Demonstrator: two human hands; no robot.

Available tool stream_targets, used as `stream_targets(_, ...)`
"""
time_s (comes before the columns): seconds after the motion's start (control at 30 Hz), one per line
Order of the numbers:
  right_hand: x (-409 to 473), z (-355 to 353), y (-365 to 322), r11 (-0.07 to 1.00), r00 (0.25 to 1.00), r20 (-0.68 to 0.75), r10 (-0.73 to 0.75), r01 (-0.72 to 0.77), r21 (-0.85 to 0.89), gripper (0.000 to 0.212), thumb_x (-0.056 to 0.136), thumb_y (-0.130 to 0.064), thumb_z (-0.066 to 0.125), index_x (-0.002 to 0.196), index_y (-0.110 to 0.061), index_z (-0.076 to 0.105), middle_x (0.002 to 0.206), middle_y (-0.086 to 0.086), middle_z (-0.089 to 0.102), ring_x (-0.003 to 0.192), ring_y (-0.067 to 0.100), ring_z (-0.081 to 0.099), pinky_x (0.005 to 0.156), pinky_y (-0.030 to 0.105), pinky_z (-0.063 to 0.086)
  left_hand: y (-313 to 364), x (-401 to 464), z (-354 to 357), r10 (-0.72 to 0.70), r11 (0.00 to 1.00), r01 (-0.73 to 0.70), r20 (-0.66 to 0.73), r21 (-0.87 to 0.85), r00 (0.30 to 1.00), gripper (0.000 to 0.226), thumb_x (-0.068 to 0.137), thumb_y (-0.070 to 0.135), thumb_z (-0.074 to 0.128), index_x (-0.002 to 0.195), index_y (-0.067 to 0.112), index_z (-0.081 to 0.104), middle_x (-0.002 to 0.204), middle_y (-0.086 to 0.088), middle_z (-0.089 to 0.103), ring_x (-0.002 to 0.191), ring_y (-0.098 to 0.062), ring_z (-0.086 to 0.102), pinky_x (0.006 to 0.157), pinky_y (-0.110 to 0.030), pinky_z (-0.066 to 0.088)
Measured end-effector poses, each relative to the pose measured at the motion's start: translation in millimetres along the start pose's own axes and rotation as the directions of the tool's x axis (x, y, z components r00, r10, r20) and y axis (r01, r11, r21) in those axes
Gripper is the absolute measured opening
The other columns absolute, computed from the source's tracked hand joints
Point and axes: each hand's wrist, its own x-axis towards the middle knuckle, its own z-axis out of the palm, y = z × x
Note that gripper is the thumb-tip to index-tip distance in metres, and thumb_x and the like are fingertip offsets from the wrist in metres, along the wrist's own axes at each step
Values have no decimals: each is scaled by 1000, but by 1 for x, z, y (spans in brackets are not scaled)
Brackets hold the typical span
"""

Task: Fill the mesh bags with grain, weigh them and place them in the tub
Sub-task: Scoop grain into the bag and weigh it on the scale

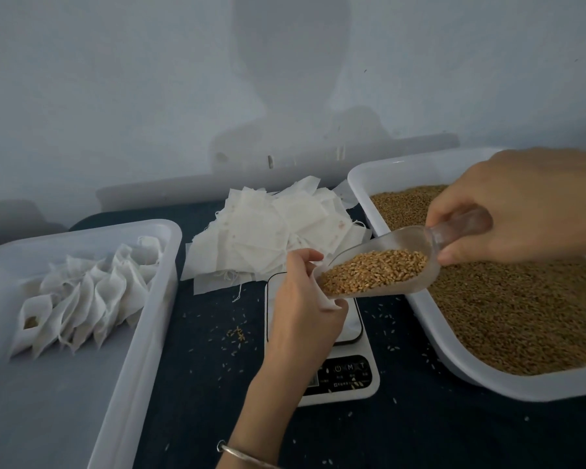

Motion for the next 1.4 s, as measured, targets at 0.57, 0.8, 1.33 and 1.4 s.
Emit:
stream_targets(0.57, -6, -4, -3, 1000, 1000, 11, 6, -6, -29, 30, 55, -74, 46, 75, -54, 57, 82, -65, 29, 67, -10, 49, 55, 19, 34, -1, -1, 2, 25, 999, -26, -30, -27, 999, 55, 81, 2, 68, 108, 35, 34, 94, 14, 54, 87, 4, 54, 66, -12, 47)
stream_targets(0.8, -6, -8, -8, 997, 1000, 5, 25, -24, -71, 24, 63, -68, 53, 75, -48, 60, 79, -60, 34, 65, -8, 49, 52, 19, 32, -1, -2, 3, 19, 998, -20, -25, -61, 1000, 50, 83, 2, 68, 111, 28, 36, 87, 12, 54, 81, 11, 54, 63, -10, 46)
stream_targets(1.33, -6, 1, 3, 1000, 1000, 18, -19, 19, 13, 35, 54, -75, 43, 77, -54, 59, 80, -63, 34, 75, -21, 50, 56, 15, 32, 1, -2, 0, 25, 993, -29, -28, -116, 999, 44, 86, 5, 67, 98, 35, 37, 79, 44, 54, 75, 13, 55, 61, -9, 46)
stream_targets(1.4, -6, 5, 6, 998, 1000, 17, -19, 18, 58, 36, 55, -74, 44, 79, -53, 60, 83, -61, 37, 81, -21, 49, 59, 14, 33, 1, -2, 0, 15, 991, -20, -39, -133, 999, 43, 85, 5, 68, 98, 33, 38, 76, 36, 58, 75, 15, 54, 62, -8, 46)
